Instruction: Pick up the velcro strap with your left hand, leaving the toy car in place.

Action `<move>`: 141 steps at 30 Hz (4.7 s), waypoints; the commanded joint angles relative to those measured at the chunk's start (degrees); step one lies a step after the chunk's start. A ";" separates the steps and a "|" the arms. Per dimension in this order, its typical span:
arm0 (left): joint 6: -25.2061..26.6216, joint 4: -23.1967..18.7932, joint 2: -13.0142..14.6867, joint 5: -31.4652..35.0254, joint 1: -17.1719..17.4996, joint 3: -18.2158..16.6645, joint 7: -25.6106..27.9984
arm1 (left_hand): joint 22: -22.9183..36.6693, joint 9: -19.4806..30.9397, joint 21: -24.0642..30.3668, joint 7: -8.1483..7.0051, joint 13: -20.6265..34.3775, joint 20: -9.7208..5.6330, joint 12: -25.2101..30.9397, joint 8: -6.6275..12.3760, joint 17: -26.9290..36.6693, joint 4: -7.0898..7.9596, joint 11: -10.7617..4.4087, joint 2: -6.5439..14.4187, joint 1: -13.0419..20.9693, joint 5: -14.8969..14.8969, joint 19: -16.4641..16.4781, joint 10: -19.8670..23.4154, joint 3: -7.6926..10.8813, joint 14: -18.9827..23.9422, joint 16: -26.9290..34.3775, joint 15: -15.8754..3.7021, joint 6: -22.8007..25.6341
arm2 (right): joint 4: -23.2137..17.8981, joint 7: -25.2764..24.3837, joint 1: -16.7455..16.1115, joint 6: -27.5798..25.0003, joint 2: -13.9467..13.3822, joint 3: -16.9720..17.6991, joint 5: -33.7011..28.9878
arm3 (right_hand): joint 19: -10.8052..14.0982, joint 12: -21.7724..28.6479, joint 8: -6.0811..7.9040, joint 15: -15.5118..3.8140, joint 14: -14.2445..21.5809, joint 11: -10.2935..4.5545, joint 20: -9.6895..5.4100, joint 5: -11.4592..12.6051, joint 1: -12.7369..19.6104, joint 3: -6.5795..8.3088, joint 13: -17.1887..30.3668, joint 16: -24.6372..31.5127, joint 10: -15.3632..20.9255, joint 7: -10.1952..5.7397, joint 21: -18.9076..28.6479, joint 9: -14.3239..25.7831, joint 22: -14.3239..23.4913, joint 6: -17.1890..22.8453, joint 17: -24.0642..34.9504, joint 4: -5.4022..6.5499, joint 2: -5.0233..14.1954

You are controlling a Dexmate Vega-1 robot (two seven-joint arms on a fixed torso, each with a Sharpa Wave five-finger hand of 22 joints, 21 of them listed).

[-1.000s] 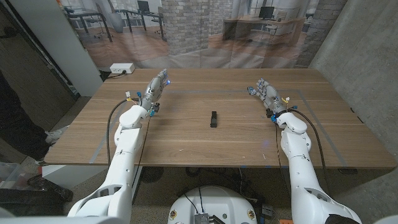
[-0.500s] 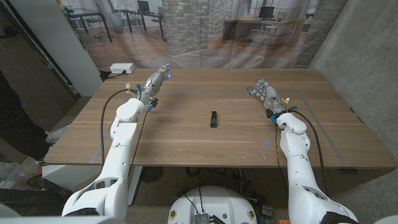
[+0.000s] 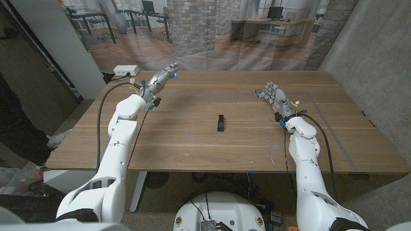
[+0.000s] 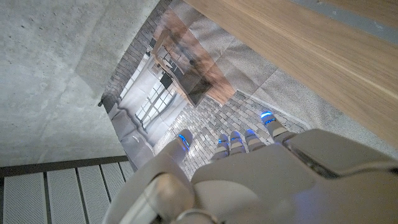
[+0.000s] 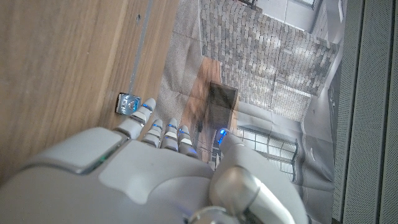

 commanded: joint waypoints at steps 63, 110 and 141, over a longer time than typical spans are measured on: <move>-14.73 -2.61 10.93 12.66 -16.55 14.85 -18.14 | 0.33 0.19 -0.73 -3.52 0.42 -3.90 -0.04 -0.46 0.22 -5.70 -2.61 -1.00 4.95 0.01 -1.77 3.06 -1.86 -0.82 -0.23 -4.39 1.81 | -0.98 -0.97 -2.68 4.50 0.58 0.13 3.11 | 0.62 -0.86 0.22 0.31 -0.42 0.47 0.23 -0.43 0.71 0.78 0.25 0.57 0.70 0.55 0.55 0.09 0.15 0.25 -0.02 -0.74 0.64; -24.75 -4.22 10.98 21.85 -26.55 23.98 -25.52 | 0.52 0.36 -1.56 -7.25 0.73 -0.87 -0.89 -0.36 0.37 -10.80 -6.35 -4.20 8.98 0.96 -1.89 3.39 -5.50 -1.56 0.18 -5.13 -0.69 | 2.57 -1.93 -1.70 7.74 0.18 0.28 4.37 | 0.68 -1.06 0.18 0.48 -0.40 0.66 0.34 -0.51 0.57 0.76 0.27 0.53 0.96 0.65 0.56 0.09 0.15 0.29 -0.04 -1.01 0.26; -33.57 -3.66 10.06 26.21 -31.81 29.34 -29.08 | 0.25 0.41 -1.49 -7.89 0.82 1.37 -0.10 0.85 0.34 -14.97 -5.13 -5.70 17.32 3.45 1.10 6.07 -6.42 0.03 0.37 -3.73 0.97 | 3.07 -2.42 -2.14 8.46 0.42 0.73 5.23 | 0.83 -1.07 0.29 0.79 -0.20 0.89 0.67 -0.56 -0.06 0.44 0.29 0.55 1.42 0.98 0.61 0.10 0.16 0.72 0.01 -0.89 -0.50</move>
